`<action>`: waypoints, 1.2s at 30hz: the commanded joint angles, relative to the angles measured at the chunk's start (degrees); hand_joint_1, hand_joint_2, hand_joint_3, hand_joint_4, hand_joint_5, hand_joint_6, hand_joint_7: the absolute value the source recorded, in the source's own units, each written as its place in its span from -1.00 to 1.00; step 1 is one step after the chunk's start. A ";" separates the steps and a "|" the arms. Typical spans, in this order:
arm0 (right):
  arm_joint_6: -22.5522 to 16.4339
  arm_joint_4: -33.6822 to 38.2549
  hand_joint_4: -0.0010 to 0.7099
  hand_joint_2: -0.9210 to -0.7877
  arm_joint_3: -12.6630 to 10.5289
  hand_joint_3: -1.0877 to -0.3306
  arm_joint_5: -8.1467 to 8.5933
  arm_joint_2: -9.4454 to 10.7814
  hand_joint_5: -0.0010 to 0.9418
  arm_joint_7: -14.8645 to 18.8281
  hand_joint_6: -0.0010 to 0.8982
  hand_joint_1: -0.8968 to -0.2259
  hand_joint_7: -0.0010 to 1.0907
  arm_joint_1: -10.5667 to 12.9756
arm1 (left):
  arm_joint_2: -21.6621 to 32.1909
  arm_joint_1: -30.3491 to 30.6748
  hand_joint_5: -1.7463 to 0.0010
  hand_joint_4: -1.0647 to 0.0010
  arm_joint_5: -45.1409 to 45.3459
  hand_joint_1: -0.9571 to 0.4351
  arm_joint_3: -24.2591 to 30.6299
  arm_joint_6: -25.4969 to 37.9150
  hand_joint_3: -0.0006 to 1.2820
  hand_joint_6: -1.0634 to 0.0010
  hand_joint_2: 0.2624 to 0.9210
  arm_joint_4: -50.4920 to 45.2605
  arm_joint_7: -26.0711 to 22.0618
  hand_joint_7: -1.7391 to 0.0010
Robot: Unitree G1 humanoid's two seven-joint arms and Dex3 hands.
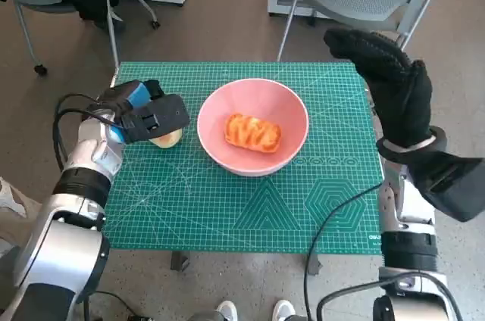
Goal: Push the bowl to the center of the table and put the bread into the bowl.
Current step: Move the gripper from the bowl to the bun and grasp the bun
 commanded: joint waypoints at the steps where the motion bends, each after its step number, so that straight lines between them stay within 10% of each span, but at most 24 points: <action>1: 0.81 0.75 -0.60 -1.00 0.01 -0.20 -0.07 0.18 -1.00 0.42 -1.00 -0.43 -0.07 0.22 | 0.99 0.47 -0.40 -0.41 -0.19 0.38 0.26 -0.54 -0.94 -0.28 0.98 -0.78 0.35 -0.13; 20: 0.59 0.63 -0.61 -1.00 0.21 -0.21 -0.45 0.64 -1.00 0.14 -1.00 -0.43 -0.07 0.22 | 1.34 -0.50 -0.22 -0.47 -1.49 0.38 2.87 0.11 -0.96 -0.22 0.99 -6.93 -0.41 -0.31; 36: 0.57 1.25 -0.60 -1.00 0.17 -0.21 -0.40 1.06 -1.00 0.20 -1.00 -0.41 -0.07 -0.36 | 4.42 6.18 -0.20 -0.56 -2.74 0.38 9.15 2.43 -0.99 -0.29 0.96 -38.85 -2.03 -0.23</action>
